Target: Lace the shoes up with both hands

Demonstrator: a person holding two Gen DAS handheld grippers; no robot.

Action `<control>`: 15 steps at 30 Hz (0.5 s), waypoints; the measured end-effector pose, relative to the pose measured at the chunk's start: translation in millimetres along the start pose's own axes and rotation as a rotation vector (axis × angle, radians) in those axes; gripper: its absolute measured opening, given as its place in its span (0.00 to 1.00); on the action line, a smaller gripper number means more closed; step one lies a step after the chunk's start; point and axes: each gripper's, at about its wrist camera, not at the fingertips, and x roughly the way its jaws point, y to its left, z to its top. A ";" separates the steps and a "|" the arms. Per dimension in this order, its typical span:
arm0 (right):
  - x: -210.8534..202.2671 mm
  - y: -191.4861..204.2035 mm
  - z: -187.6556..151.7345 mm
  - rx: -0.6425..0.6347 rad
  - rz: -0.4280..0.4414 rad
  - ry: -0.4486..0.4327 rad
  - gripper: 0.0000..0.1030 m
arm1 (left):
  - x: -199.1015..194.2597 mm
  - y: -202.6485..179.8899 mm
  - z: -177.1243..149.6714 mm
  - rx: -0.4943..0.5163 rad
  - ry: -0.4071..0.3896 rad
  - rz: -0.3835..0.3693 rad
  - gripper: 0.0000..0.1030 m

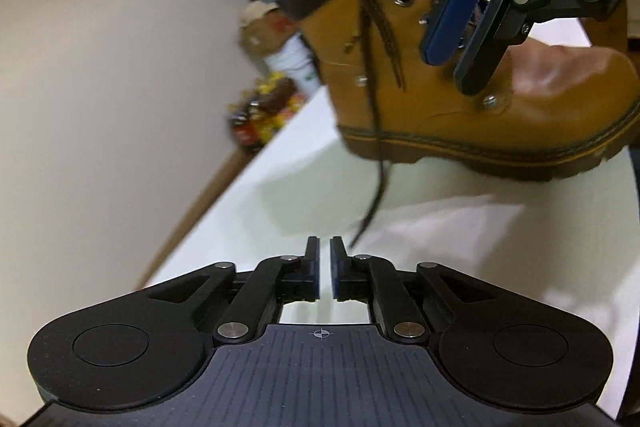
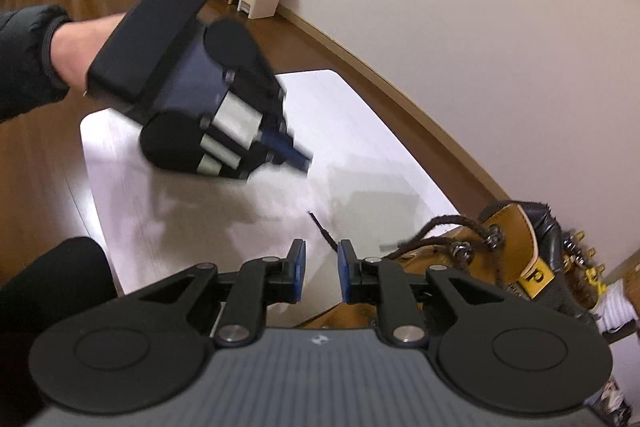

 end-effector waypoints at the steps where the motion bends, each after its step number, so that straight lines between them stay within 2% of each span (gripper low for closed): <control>1: -1.2 -0.8 -4.0 0.017 0.000 -0.001 0.18 | 3.9 -2.3 -1.9 -0.002 0.005 -0.007 0.12; 3: 1.2 2.8 -6.9 0.033 -0.002 0.002 0.18 | 13.0 -4.0 -2.1 -0.010 0.019 -0.035 0.13; 6: -7.3 -0.6 -18.7 0.070 -0.011 0.004 0.18 | 23.2 -1.9 3.5 -0.026 0.042 -0.077 0.08; 7: -12.1 -3.7 -24.7 0.090 -0.014 0.001 0.18 | 24.6 -1.4 5.2 -0.031 0.049 -0.085 0.03; 10: -19.7 -9.8 -34.0 0.136 -0.018 -0.008 0.18 | 19.5 -5.9 11.8 -0.041 0.088 -0.118 0.02; 12: -26.4 -14.0 -37.7 0.191 -0.016 -0.024 0.18 | 6.3 -12.3 12.7 -0.052 0.075 -0.135 0.02; 15: -24.7 -22.1 -45.0 0.290 0.014 -0.056 0.18 | -26.5 -35.2 14.2 -0.111 0.015 -0.184 0.02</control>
